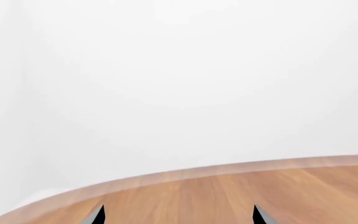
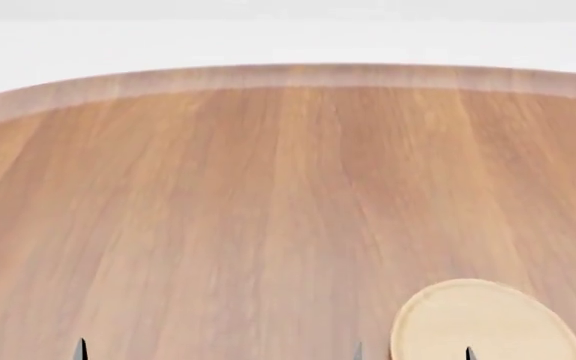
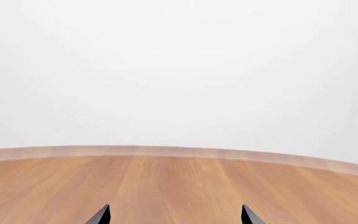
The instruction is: Put the chocolate pudding to the left of the plate.
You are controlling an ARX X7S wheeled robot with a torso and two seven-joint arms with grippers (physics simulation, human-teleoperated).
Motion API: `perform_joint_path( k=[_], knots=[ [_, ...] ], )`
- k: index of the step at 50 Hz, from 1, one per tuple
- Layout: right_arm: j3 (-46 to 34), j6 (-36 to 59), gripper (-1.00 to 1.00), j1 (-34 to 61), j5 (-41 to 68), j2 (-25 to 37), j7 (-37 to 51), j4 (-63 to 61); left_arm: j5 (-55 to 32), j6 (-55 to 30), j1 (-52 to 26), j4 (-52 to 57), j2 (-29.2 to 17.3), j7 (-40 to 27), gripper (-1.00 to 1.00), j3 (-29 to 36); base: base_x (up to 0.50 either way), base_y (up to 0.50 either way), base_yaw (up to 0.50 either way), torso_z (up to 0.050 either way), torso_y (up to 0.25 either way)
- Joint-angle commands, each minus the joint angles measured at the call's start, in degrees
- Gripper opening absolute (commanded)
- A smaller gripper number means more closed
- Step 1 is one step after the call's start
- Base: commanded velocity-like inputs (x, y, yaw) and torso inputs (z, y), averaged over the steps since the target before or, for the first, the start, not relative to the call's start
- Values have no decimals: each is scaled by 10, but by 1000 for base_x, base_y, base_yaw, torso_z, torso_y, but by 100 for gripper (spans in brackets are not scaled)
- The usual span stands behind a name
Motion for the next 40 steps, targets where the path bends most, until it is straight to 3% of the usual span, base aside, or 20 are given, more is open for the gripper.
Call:
perform_joint_path(
  k=[1, 10, 21, 24, 27, 29, 31, 33, 35, 37, 39, 40],
  knots=[
    [-4, -1, 100, 1, 2, 4, 5, 1, -4, -1, -2, 0, -5, -4, 100, 3, 262, 0, 0, 0, 0],
    [-3, -5, 100, 0, -2, 4, 14, 1, -5, 4, -5, -7, -7, -8, 100, 6, 265, 0, 0, 0, 0],
    [2, -3, 100, 0, -7, 11, 26, -15, -9, 4, -7, -7, -11, -12, 100, 8, 11, 0, 0, 0, 0],
    [51, 31, 100, 15, 16, 33, 32, -61, -13, 8, -7, -11, -13, -11, 100, 7, 0, 0, 0, 0, 0],
    [107, 143, 100, 61, 29, 69, 50, -133, -17, 7, -5, -6, -15, -12, 100, 5, 0, 0, 0, 0, 0],
    [134, 203, 100, 93, 59, 102, 35, -178, -18, 7, -6, -6, -16, -13, 100, 4, 0, 0, 0, 0, 0],
    [164, 320, 100, 159, 82, 179, 9, -269, -22, 6, -8, -8, -17, -12, 100, 3, 0, 0, 0, 0, 0],
    [214, 354, 100, 200, 192, 227, -28, -298, -24, 5, -9, -7, -18, -13, 100, 2, 0, 0, 0, 0, 0],
    [244, 401, 100, 309, 363, 398, -79, -295, -31, 1, -7, 1, -21, -15, 100, -6, 0, 0, 0, 0, 0],
    [244, 422, 100, 365, 468, 469, -125, -276, -31, 1, -7, 2, -21, -17, 100, -6, 0, 0, 0, 0, 0],
    [195, 473, 100, 528, 577, 512, -170, -201, -30, 0, -8, 0, -20, -18, 100, -5, 0, 0, 0, 0, 0],
    [202, 444, 100, 525, 562, 515, -216, -202, -30, -1, -9, -1, -21, -18, 100, -4, 0, 0, 0, 0, 0]
  ],
)
